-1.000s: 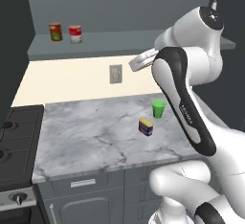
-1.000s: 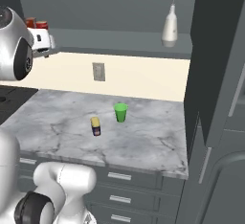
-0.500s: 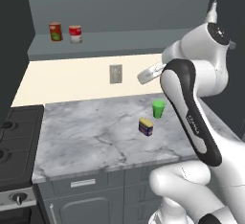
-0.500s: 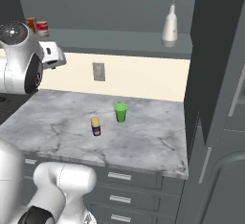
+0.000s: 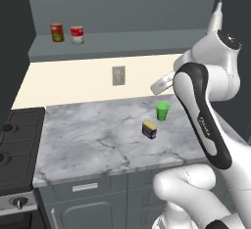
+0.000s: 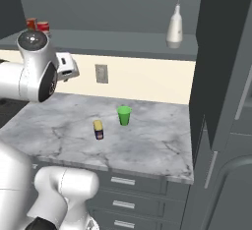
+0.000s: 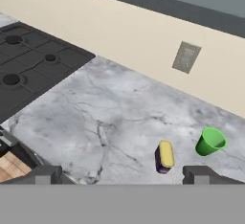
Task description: Pick the cans from the counter and place them in their designated side in the cabinet.
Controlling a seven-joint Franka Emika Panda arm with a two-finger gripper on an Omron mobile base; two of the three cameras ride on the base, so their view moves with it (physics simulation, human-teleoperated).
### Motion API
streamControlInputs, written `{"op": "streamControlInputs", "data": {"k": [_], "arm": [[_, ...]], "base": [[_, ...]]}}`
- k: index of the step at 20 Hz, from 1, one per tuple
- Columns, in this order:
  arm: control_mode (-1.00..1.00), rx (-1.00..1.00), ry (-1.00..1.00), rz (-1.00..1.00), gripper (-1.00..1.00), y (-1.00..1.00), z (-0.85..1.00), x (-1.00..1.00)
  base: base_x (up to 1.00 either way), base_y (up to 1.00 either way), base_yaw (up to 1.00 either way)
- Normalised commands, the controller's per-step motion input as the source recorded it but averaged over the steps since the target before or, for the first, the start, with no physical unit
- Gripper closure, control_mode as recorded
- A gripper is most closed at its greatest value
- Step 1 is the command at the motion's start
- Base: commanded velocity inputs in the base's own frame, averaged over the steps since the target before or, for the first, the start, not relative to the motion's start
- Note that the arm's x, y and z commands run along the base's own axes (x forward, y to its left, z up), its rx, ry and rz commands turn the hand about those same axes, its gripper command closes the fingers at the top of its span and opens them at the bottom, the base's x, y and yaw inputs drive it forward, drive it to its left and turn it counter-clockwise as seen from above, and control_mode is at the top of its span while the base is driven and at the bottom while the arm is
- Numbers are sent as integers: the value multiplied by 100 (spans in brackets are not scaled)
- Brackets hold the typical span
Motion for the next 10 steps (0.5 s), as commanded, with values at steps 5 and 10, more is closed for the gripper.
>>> {"op": "streamControlInputs", "data": {"k": [5,10], "arm": [[-100,-4,9,1,-100,-29,-18,0],[-100,-7,13,0,-100,-25,-15,0]], "base": [[0,0,0],[0,0,0]]}}
